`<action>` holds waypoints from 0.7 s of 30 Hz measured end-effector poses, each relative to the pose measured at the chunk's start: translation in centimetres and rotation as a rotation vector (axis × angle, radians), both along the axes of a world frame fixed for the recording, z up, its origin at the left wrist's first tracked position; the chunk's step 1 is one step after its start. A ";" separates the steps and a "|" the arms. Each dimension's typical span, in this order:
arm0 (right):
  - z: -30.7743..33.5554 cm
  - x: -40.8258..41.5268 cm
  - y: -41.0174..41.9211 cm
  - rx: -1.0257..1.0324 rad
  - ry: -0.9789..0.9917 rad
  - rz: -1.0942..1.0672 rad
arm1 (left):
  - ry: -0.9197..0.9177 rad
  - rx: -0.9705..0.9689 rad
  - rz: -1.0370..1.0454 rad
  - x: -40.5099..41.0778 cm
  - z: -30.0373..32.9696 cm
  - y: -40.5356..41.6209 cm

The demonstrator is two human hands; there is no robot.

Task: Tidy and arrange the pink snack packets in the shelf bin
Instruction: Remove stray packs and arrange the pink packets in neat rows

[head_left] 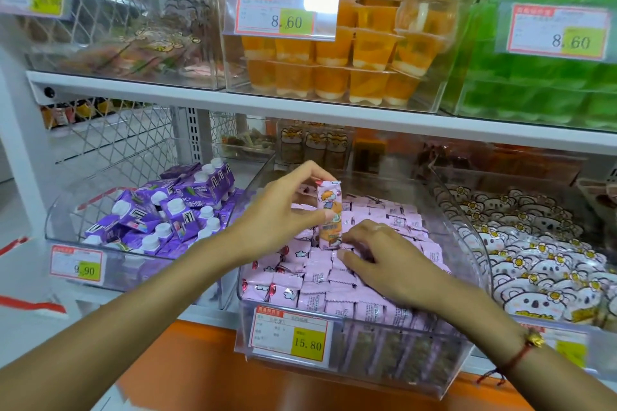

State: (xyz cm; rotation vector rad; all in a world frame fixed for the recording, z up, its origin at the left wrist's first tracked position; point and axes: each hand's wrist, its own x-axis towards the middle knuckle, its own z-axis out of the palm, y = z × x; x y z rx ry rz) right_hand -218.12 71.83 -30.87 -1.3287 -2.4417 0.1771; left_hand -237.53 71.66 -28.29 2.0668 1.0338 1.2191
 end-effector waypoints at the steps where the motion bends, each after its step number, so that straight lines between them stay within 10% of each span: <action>1: 0.1 0.0 0.0 -0.013 0.005 0.001 | 0.045 0.001 0.005 -0.4 0.1 0.2; 6: 0.2 0.2 -0.2 -0.034 0.010 0.003 | 0.069 -0.099 -0.032 -1.9 0.4 0.8; 12: 0.2 0.1 -0.1 -0.014 0.010 0.011 | 0.907 0.136 0.176 -1.0 -0.6 1.6; 21: -0.2 0.1 0.0 0.032 0.022 0.024 | 1.084 0.057 0.140 -0.1 0.0 1.8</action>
